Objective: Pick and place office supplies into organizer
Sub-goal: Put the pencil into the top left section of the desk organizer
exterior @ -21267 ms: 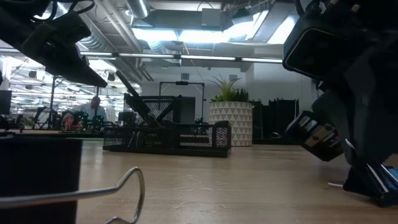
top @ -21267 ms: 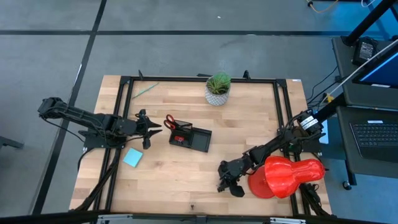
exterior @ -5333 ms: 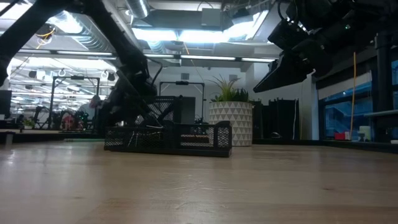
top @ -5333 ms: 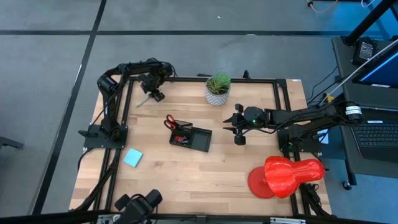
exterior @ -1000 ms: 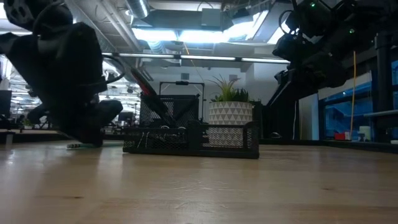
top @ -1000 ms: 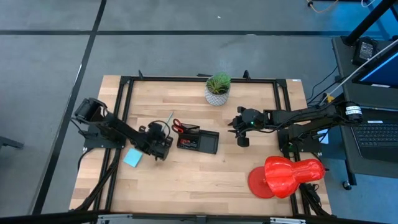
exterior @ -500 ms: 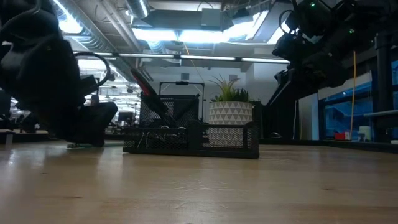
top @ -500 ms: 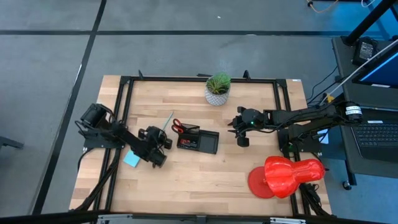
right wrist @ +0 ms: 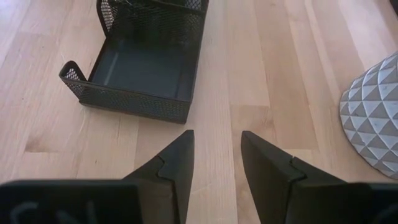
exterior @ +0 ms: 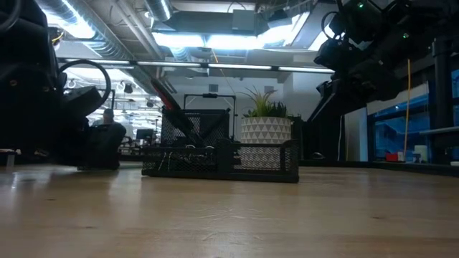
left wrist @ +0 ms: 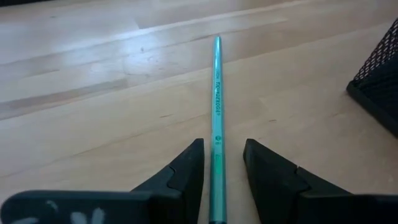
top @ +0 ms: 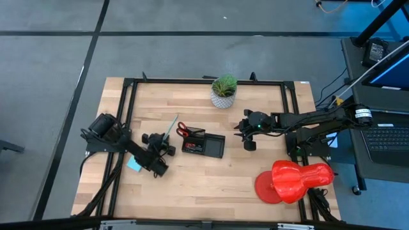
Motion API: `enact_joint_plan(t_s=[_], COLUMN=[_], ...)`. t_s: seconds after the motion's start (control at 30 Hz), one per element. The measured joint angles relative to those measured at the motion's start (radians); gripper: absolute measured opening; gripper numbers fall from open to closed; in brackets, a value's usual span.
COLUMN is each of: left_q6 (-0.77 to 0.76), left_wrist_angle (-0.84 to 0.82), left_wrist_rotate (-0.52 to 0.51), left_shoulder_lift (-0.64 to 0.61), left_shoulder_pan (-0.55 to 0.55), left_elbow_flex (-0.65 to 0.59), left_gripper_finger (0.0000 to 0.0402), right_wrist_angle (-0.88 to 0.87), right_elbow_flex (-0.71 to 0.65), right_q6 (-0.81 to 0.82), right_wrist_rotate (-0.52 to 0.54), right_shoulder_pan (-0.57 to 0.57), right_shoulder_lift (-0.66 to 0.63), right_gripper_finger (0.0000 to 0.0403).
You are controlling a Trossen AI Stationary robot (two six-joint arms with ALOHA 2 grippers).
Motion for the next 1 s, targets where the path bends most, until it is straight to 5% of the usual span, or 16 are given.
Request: enact_joint_plan(t_s=[0.6,1.0], left_q6=[-0.001,0.208], left_wrist_angle=[0.014,-0.004], left_wrist_rotate=[-0.011,-0.003], left_shoulder_lift=[0.007,-0.012], left_shoulder_pan=[-0.002,-0.001], left_elbow_flex=[0.004,0.009], left_gripper_finger=[0.0033,0.0015], right_wrist_angle=[-0.004,-0.004], right_elbow_flex=[0.0,0.0], right_q6=[-0.012,-0.023], right_wrist_rotate=[0.0,0.0], right_shoulder_pan=[0.0,0.0], right_shoulder_lift=[0.0,0.0], right_gripper_finger=[0.0136,0.0136])
